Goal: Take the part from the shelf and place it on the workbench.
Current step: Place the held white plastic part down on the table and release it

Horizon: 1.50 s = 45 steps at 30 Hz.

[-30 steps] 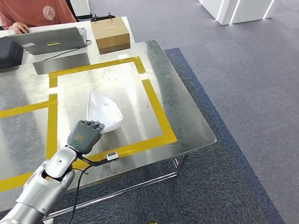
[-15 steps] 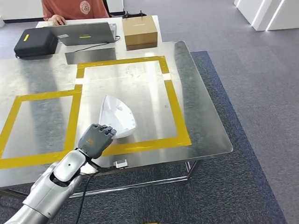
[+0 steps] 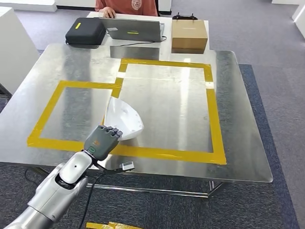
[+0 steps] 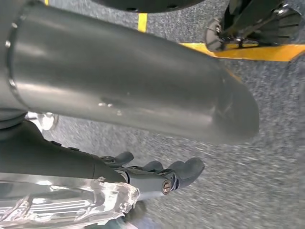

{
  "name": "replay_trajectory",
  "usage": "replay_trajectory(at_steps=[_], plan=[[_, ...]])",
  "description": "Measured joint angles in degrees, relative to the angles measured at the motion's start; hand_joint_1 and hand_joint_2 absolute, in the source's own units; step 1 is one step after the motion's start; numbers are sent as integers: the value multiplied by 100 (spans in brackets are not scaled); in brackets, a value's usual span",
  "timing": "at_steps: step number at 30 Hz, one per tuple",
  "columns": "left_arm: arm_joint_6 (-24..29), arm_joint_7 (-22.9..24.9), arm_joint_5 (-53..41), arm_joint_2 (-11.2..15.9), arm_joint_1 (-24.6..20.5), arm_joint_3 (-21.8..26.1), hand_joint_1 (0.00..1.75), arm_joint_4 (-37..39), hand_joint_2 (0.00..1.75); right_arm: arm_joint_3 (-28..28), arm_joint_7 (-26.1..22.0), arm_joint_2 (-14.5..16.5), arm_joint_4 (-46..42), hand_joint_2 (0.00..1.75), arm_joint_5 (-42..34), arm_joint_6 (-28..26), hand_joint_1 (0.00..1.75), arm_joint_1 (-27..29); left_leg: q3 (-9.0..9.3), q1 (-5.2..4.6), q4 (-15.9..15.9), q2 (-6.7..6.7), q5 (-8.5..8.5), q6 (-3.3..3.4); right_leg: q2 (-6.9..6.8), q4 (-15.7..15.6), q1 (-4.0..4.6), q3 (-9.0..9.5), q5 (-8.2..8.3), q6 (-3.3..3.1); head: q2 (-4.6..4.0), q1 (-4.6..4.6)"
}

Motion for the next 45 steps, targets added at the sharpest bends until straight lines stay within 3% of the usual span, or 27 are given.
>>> replay_trajectory(at_steps=[2, 3, 4, 6, 8, 10, 11, 12, 14, 16, 17, 20, 26, 31, 40, 45], plan=[[-50, 63, 0, -5, -34, 7, 175, 15, 175, -5, -2, 2, 4, 0, 2, -4, 0, -9, -60, 15, 5, -129, 33, -83, 100, -200, -6, 101, 11, -37, 1, 0], [-64, 85, 0, -4, -41, 11, 175, 27, 175, -7, -2, 4, 7, 0, 3, -7, 0, -12, -83, 29, 0, -190, 51, -122, 41, -214, -2, 113, 17, -63, 1, 1], [-68, 101, 0, 4, -44, 18, 175, 39, 175, -7, -2, 8, 11, 0, 5, -9, 0, -13, -100, 33, 13, -163, 41, -156, -23, -230, -4, 120, 29, -96, 2, -1], [-75, 119, 1, 9, -73, 24, 175, 62, 175, -8, -4, 14, 20, 0, 10, -12, 0, -14, -232, 18, 285, 107, -141, -208, -162, -266, -15, 146, 45, -168, 1, -40], [-94, 138, 4, -13, -128, 27, 175, 98, 175, -10, -5, 16, 32, 0, -2, 12, 0, -14, -571, 20, 999, 418, -508, -249, -304, -274, -3, 153, 34, -216, 0, -77], [-124, 150, 8, -55, -156, 29, 175, 165, 175, -16, -8, 16, 51, 0, -33, 76, 0, -15, -860, 38, 1615, 496, -715, -275, -425, -272, 7, 152, 23, -229, 0, -76], [-133, 151, 8, -74, -161, 31, 175, 199, 175, -19, -10, 16, 64, 0, -56, 117, 0, -19, -866, 44, 1652, 504, -666, -276, -466, -270, 11, 153, 21, -229, -1, -77], [-137, 150, 9, -89, -164, 33, 175, 229, 175, -21, -11, 16, 78, 0, -84, 158, 0, -25, -749, 46, 1453, 508, -515, -264, -492, -269, 16, 159, 18, -226, -1, -78], [-137, 146, 10, -108, -194, 40, 175, 264, 175, -25, -11, 19, 109, 0, -133, 228, 0, -41, -310, 27, 676, 542, -156, -201, -526, -264, 35, 175, 6, -207, -1, -77], [-138, 139, 11, -144, -243, 43, 175, 281, 175, -34, -11, 21, 132, 0, -156, 271, 0, -56, -9, 7, 96, 582, -22, -152, -547, -242, 70, 160, -15, -182, -1, -70], [-140, 136, 11, -166, -259, 43, 175, 288, 175, -42, -11, 22, 139, 0, -162, 282, 0, -60, 30, 1, 3, 594, -39, -158, -553, -230, 85, 145, -22, -189, 0, -68], [-144, 134, 12, -205, -267, 43, 175, 314, 175, -59, -11, 21, 156, 0, -169, 293, 0, -62, 28, -8, -29, 587, -42, -192, -557, -239, 79, 140, -12, -212, 0, -66], [-144, 134, 13, -243, -276, 43, 175, 348, 175, -66, -11, 21, 172, 0, -170, 297, 0, -68, 25, -32, -24, 586, -49, -123, -554, -295, 57, 159, 25, -141, 0, -65], [-187, 117, 17, -276, -306, 38, 175, 372, 175, -67, -9, 21, 187, 0, -170, 323, 0, -69, 24, -40, -20, 586, -45, -110, -555, -297, 45, 156, 32, -106, 0, -67], [-281, 37, 11, -486, -473, -91, 175, 499, 175, -70, -96, 21, 239, 0, -209, 407, 0, -86, 27, -35, -20, 586, -35, -99, -553, -294, 50, 154, 34, -102, 0, -68], [-412, 229, 9, -632, -587, -145, 175, 690, 175, -84, -108, 21, 277, 0, -287, 424, 0, -99, 26, -32, -20, 587, -32, -99, -552, -292, 54, 154, 34, -102, 0, -68]])
